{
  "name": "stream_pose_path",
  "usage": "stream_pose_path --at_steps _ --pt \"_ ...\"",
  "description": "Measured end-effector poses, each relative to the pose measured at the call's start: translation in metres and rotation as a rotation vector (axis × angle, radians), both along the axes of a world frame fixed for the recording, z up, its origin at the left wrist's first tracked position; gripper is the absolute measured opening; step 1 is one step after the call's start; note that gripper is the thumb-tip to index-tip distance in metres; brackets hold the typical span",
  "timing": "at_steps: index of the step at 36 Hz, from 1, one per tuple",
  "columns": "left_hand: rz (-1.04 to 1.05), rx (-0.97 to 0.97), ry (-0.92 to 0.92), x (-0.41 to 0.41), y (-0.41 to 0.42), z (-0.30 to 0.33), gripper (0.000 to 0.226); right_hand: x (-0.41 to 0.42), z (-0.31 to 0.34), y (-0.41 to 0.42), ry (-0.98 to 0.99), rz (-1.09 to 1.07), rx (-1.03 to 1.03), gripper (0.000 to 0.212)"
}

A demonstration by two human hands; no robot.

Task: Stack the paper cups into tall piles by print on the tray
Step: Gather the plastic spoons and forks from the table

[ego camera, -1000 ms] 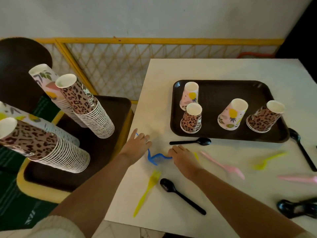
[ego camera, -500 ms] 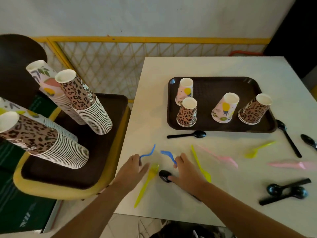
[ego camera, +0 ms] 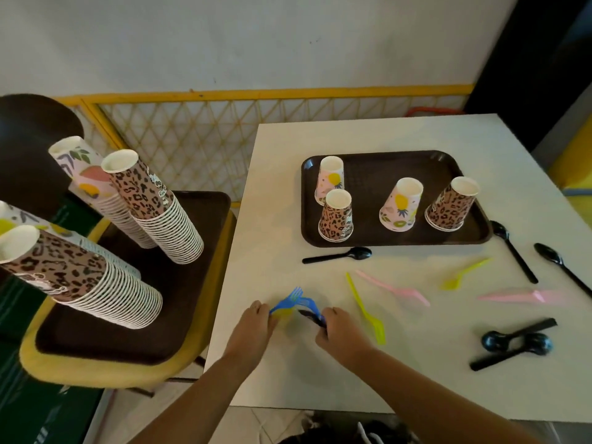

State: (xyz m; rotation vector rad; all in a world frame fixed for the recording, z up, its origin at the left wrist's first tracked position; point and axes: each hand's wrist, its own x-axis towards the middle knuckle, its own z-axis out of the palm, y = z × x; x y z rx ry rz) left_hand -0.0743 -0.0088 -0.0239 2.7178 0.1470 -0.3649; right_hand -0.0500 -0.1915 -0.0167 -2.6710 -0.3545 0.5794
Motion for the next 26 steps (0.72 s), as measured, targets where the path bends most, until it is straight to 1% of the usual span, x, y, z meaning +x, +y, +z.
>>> stream_pose_path --at_steps 3,6,8,10,12,14,16,18,19,22,26 --pt "0.01 -0.041 -0.116 0.006 -0.004 0.003 0.027 0.002 0.005 -0.005 -0.051 -0.117 0.097 0.023" --pt "0.028 -0.131 -0.204 0.016 -0.013 0.013 0.017 0.011 0.017 -0.014 -0.116 -0.152 0.153 0.021" --pt "-0.006 -0.133 -0.244 0.027 -0.022 0.019 0.016 0.02 0.024 -0.025 -0.182 -0.124 0.185 0.018" --pt "-0.054 -0.103 -0.249 0.04 -0.032 0.025 0.025 0.028 0.031 -0.039 -0.277 -0.035 0.179 0.01" --pt "-0.092 -0.101 -0.262 0.053 -0.044 0.028 0.032 0.037 0.032 -0.055 -0.328 0.039 0.16 0.012" --pt "-0.119 -0.122 -0.273 0.067 -0.055 0.029 0.033 0.046 0.034 -0.07 -0.314 0.105 0.063 0.021" --pt "-0.153 -0.127 -0.261 0.08 -0.064 0.027 0.033 0.056 0.033 -0.083 -0.242 0.195 -0.11 0.028" --pt "-0.185 -0.111 -0.231 0.09 -0.071 0.025 0.032 0.063 0.031 -0.095 -0.193 0.256 -0.222 0.034" --pt "-0.199 -0.107 -0.222 0.095 -0.074 0.023 0.032 0.065 0.029 -0.1 -0.167 0.26 -0.237 0.037" --pt "-0.205 -0.073 -0.193 0.104 -0.076 0.017 0.038 0.065 0.023 -0.111 -0.127 0.257 -0.152 0.037" --pt "-0.205 -0.103 -0.194 0.111 -0.077 0.009 0.04 0.06 0.016 -0.117 -0.182 0.288 -0.086 0.035"
